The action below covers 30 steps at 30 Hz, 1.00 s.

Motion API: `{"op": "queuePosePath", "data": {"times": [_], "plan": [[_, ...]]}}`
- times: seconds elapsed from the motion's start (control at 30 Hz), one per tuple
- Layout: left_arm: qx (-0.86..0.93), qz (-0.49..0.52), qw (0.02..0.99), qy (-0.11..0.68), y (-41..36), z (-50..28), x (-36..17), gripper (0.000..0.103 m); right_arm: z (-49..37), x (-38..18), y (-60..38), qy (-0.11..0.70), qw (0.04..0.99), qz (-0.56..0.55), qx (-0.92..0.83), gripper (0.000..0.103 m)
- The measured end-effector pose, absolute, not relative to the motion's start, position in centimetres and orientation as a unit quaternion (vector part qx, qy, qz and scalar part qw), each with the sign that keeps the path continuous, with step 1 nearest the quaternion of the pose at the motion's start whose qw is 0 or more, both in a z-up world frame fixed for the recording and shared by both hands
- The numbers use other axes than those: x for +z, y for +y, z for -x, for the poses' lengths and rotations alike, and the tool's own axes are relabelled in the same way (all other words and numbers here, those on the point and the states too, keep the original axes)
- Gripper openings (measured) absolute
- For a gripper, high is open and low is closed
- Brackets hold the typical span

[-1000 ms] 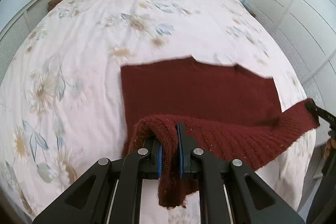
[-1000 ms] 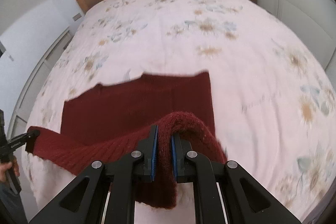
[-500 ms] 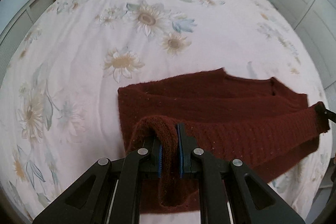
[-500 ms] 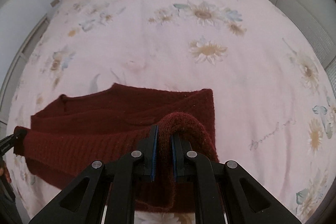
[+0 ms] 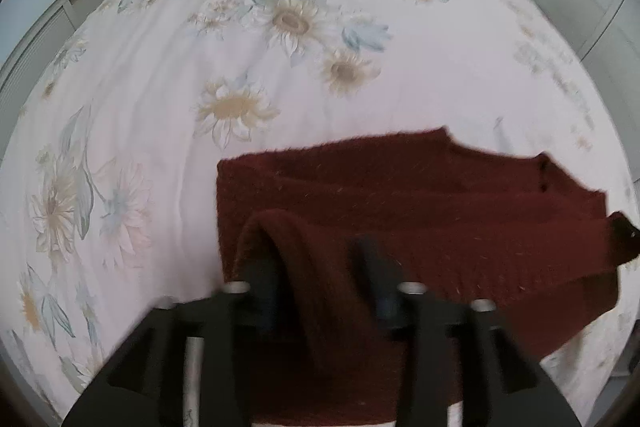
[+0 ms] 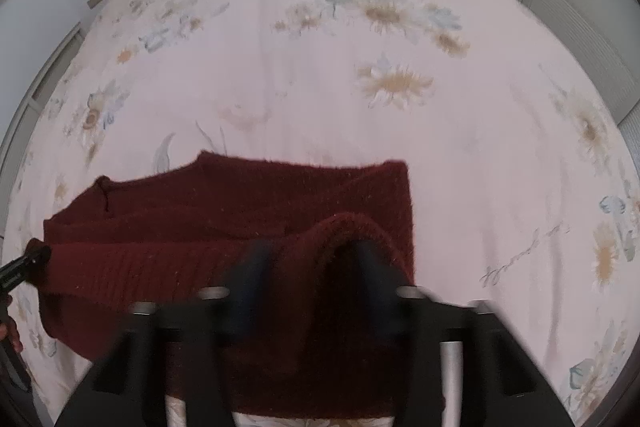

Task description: Fold small clothes

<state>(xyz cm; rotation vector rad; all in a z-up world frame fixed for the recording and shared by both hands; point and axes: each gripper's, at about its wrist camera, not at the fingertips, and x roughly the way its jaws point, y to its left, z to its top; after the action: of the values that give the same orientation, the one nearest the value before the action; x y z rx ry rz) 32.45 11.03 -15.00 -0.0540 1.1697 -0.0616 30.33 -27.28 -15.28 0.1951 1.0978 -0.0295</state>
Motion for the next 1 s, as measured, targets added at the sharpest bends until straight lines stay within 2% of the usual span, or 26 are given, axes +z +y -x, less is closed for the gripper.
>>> {"op": "queuePosePath", "data": {"times": [0.07,0.13,0.17,0.2,0.27,0.3,0.37,0.57,0.77,0.87,1.0], "plan": [[-0.03,0.022,0.843,0.537,10.6,-32.1,-13.9,0.074,-29.9,-14.2,-27.0,0.509,0.856,-0.087,-0.009,0.077],[-0.04,0.021,0.849,0.526,10.0,-31.6,-12.9,0.077,-29.4,-13.3,-26.5,0.5,0.862,-0.081,-0.004,0.081],[-0.045,0.02,0.852,0.522,9.7,-31.3,-12.4,0.083,-29.0,-12.8,-26.1,0.494,0.866,-0.076,0.002,0.081],[-0.047,0.018,0.854,0.517,9.4,-31.0,-12.1,0.093,-28.7,-12.6,-25.7,0.49,0.869,-0.072,0.005,0.082],[-0.049,0.001,0.865,0.499,8.4,-30.2,-11.4,0.102,-28.0,-12.2,-24.6,0.48,0.875,-0.06,0.014,0.09],[-0.053,-0.011,0.871,0.489,7.6,-29.8,-11.2,0.102,-27.6,-12.1,-23.8,0.475,0.878,-0.052,0.019,0.092],[-0.064,-0.025,0.873,0.482,6.5,-29.2,-11.1,0.102,-26.9,-12.4,-22.3,0.47,0.881,-0.036,0.027,0.103],[-0.096,-0.065,0.877,0.467,3.0,-27.0,-13.6,0.102,-24.9,-15.3,-17.7,0.463,0.886,0.007,0.042,0.103],[-0.093,-0.066,0.859,0.499,1.8,-26.0,-18.4,0.102,-23.3,-20.0,-15.1,0.478,0.877,0.032,0.042,0.103],[-0.083,-0.086,0.852,0.509,1.9,-25.4,-20.5,0.102,-23.0,-22.0,-15.6,0.492,0.869,0.036,0.033,0.103],[-0.081,-0.064,0.86,0.5,4.2,-25.0,-21.0,0.102,-22.7,-22.9,-18.2,0.489,0.872,0.0,0.025,0.103]]}}
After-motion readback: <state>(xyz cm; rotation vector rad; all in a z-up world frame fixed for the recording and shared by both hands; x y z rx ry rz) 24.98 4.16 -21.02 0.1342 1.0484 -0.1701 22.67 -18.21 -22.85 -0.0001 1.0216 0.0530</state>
